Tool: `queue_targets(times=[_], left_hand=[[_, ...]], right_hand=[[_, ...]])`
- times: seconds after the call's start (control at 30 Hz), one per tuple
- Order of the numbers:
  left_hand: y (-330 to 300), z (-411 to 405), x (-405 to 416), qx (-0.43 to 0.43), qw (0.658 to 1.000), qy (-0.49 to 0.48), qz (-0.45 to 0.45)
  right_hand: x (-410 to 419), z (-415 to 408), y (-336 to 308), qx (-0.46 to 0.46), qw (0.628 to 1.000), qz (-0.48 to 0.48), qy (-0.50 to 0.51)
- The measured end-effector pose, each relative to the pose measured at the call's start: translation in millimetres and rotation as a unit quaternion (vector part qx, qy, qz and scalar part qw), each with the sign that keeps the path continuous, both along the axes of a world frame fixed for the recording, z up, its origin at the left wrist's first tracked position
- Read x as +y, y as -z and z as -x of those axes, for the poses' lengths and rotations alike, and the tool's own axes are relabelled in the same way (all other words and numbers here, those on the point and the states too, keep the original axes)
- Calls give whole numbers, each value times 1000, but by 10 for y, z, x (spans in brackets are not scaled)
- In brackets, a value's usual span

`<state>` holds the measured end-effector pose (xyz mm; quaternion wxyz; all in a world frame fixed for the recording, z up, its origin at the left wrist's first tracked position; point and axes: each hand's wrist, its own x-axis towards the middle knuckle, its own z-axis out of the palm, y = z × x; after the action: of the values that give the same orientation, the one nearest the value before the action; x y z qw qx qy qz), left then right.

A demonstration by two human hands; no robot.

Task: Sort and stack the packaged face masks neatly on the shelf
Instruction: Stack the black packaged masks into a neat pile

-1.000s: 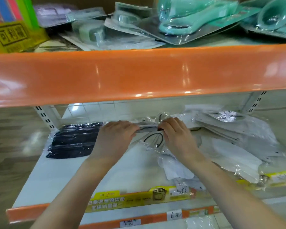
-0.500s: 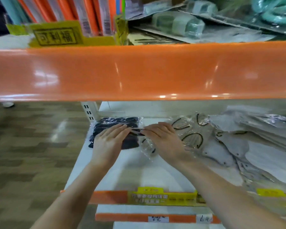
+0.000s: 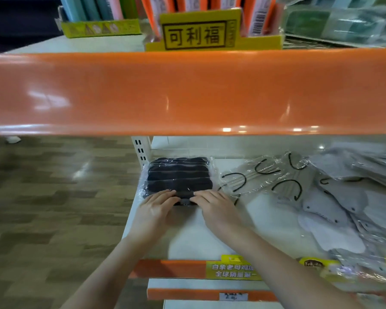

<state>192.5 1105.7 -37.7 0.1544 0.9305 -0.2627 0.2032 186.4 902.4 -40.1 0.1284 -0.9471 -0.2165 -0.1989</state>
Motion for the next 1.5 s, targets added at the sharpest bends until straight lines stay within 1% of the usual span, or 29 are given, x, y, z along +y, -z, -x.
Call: queue_targets(times=[0.13, 0.23, 0.3, 0.37, 0.47, 0.57, 0.67, 0.77, 0.93, 1.03, 1.13, 1.23, 1.3, 1.43, 1.5], left_hand=[[28, -69, 42, 17, 1000, -1, -18], [-1, -121, 25, 6, 999, -8, -34], [-15, -142, 17, 5, 999, -15, -39], [-21, -137, 19, 26, 998, -19, -49], [7, -139, 25, 46, 997, -27, -61], [60, -150, -5, 51, 996, -33, -63], [32, -140, -65, 51, 995, -55, -69], [7, -150, -115, 60, 995, -62, -59], [43, -204, -142, 75, 993, -68, -59], [46, -249, -138, 84, 992, -72, -54], [28, -259, -150, 80, 993, -76, -36], [-14, -229, -217, 71, 992, -105, -22], [-44, -196, -295, 86, 989, -116, -28], [-122, -85, -565, 78, 992, -88, -49], [-171, 0, -753, 77, 994, -67, -42]], right_hand=[[116, 15, -9, -1, 999, -3, 53], [204, 45, -39, 35, 995, -11, 88], [249, 45, -36, 41, 993, -9, 106], [283, 50, -21, 43, 992, -1, 122], [342, 86, 8, 22, 990, 14, 138], [387, 141, -51, 61, 985, 27, 161], [385, 160, -38, 63, 984, 43, 159], [389, 155, -57, 83, 982, 34, 163], [395, 93, -44, 83, 983, 33, 161], [400, 64, -53, 98, 982, 37, 159], [423, 75, -110, 108, 983, 35, 143], [386, 88, -162, 136, 984, 17, 112], [310, 105, -203, 135, 987, -2, 93], [60, 173, -267, 141, 986, -22, 86], [-110, 240, -303, 111, 988, -33, 105]])
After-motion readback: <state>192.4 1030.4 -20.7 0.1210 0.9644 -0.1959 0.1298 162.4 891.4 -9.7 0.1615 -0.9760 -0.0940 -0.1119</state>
